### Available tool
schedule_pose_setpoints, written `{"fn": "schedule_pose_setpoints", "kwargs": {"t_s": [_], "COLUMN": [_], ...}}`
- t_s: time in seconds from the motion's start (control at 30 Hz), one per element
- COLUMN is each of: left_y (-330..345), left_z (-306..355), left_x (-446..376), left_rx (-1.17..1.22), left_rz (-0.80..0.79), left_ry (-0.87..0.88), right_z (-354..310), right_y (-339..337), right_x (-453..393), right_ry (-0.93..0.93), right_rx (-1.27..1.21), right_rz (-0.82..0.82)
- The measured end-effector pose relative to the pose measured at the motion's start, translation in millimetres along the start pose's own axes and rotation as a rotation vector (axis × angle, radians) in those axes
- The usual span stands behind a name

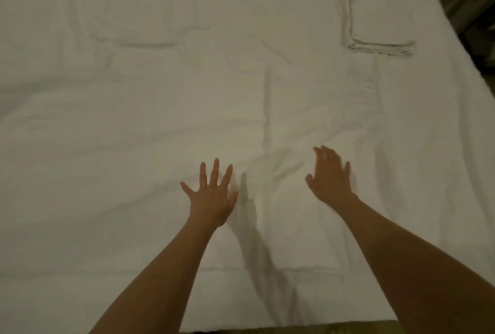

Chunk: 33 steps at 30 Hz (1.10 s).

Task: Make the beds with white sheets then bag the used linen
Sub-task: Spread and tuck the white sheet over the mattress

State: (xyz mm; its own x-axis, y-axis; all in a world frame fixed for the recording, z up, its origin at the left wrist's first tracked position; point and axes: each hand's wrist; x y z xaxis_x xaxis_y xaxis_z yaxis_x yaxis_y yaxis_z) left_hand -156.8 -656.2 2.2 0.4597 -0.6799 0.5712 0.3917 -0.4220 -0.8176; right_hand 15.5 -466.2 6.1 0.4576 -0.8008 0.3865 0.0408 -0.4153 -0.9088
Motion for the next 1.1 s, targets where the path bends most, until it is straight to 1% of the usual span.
{"fn": "schedule_pose_setpoints", "kwargs": {"t_s": [0.03, 0.07, 0.1, 0.13, 0.3, 0.33, 0.4, 0.57, 0.73, 0.9, 1.1], "left_y": [-7, -14, -20, -25, -31, -30, -25, -9, -18, -33, -48], "left_z": [-22, -45, -68, -92, -213, -235, -274, -339, -385, -452, -531], "left_x": [5, 12, 19, 26, 58, 63, 72, 90, 94, 79, 53], "left_rx": [0.001, 0.002, -0.001, -0.006, -0.01, -0.003, 0.014, 0.07, 0.118, 0.162, 0.248], "left_rz": [0.015, 0.025, 0.033, 0.045, 0.081, 0.083, 0.075, 0.041, 0.065, 0.161, 0.229], "left_ry": [-0.01, -0.021, -0.03, -0.039, -0.111, -0.127, -0.164, -0.256, -0.32, -0.415, -0.454], "right_z": [-34, -66, -96, -125, -254, -274, -308, -375, -436, -514, -611], "right_y": [0, 7, 13, 20, 48, 57, 74, 96, 93, 83, 100], "right_x": [5, 14, 22, 32, 73, 79, 87, 111, 97, 69, 51], "right_ry": [-0.048, -0.132, -0.241, -0.31, -0.431, -0.45, -0.461, -0.533, -0.624, -0.745, -0.757], "right_rx": [-0.021, -0.016, 0.036, 0.089, 0.18, 0.202, 0.192, 0.198, 0.258, 0.281, 0.264], "right_rz": [-0.03, -0.006, 0.077, 0.102, 0.071, 0.043, -0.061, -0.146, -0.166, -0.079, -0.115]}}
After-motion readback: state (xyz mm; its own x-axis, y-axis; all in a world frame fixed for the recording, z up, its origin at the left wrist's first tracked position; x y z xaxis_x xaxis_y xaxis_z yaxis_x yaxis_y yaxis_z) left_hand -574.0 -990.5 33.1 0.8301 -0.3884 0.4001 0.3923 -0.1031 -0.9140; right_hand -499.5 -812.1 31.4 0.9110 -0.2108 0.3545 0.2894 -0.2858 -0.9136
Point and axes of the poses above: each hand's wrist, its own x-axis away from the middle knuckle, its own y-axis out of the palm, z = x × y, and after that the axes turned 2 degrees about y, right-handed
